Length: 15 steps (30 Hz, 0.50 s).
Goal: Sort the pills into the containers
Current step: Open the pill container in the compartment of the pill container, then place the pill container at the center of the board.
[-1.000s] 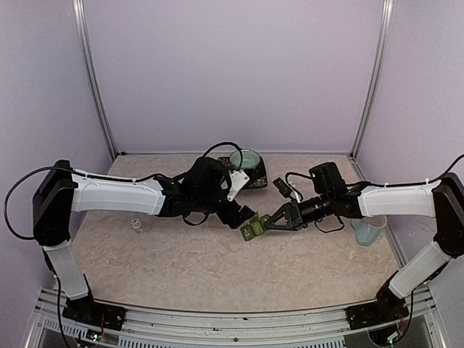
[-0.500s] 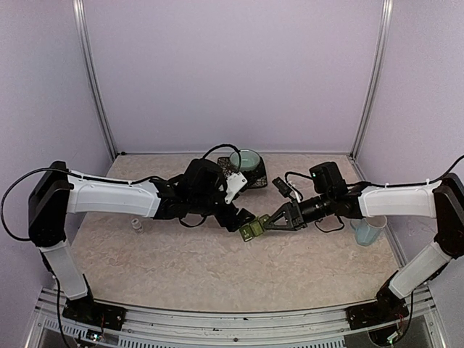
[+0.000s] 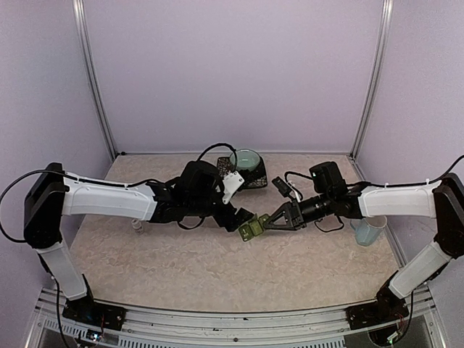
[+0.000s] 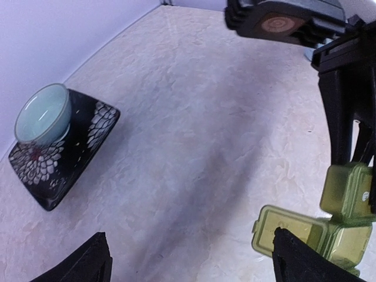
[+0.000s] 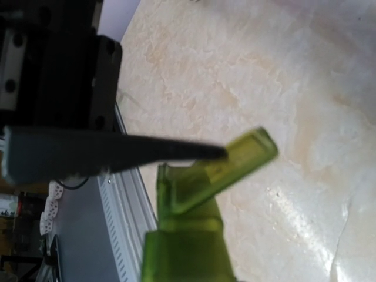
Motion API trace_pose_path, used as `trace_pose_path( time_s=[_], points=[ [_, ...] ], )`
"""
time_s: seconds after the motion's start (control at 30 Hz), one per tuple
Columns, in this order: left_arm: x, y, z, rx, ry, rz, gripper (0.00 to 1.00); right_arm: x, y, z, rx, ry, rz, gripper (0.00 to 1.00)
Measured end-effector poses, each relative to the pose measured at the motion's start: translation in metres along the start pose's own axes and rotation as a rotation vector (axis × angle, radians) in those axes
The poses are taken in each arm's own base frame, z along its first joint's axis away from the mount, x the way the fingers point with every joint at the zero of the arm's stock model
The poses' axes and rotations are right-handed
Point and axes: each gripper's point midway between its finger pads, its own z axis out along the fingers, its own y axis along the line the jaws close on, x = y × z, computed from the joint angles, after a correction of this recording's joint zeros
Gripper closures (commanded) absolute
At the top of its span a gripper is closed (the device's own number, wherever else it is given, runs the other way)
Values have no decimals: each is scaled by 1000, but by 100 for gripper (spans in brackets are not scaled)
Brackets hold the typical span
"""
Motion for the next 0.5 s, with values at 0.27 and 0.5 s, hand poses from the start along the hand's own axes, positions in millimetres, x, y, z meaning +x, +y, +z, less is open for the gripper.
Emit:
trace_pose_path(
  time_s=[0.27, 0.5],
  points=[
    [-7, 64, -62, -293, -107, -147, 1, -7, -27, 17, 40, -3, 101, 92],
    [-14, 109, -127, -485, -252, -352, 1, -41, -59, 41, 90, -52, 186, 91]
  ],
)
